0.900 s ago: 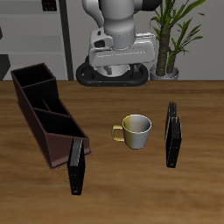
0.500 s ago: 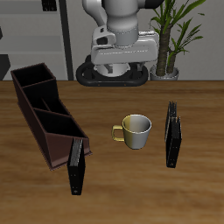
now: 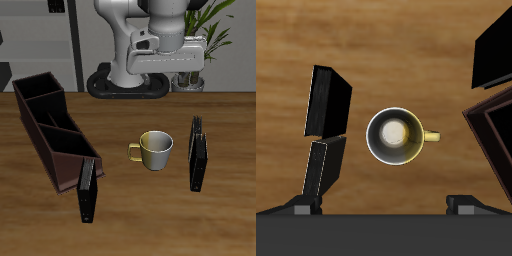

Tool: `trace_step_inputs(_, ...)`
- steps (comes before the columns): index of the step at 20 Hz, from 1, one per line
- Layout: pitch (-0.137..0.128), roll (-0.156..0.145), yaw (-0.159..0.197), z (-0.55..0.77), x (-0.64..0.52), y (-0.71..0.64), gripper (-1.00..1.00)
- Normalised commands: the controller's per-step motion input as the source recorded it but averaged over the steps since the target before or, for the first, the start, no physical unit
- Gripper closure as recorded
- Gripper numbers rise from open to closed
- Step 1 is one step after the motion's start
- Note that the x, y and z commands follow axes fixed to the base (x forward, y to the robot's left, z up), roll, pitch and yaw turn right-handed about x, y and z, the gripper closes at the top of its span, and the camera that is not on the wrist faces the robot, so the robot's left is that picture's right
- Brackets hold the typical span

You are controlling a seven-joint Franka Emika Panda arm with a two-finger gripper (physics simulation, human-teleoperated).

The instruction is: Place the left black book into the right desk caddy's right compartment

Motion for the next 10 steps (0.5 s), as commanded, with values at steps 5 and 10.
trace_step_inputs(5, -0.012, 0.019, 0.021, 0.05, 0.27, 0.56, -1.00)
trace_step_inputs(10, -0.026, -0.002, 0.031, -0.11, 0.31, 0.47, -1.00)
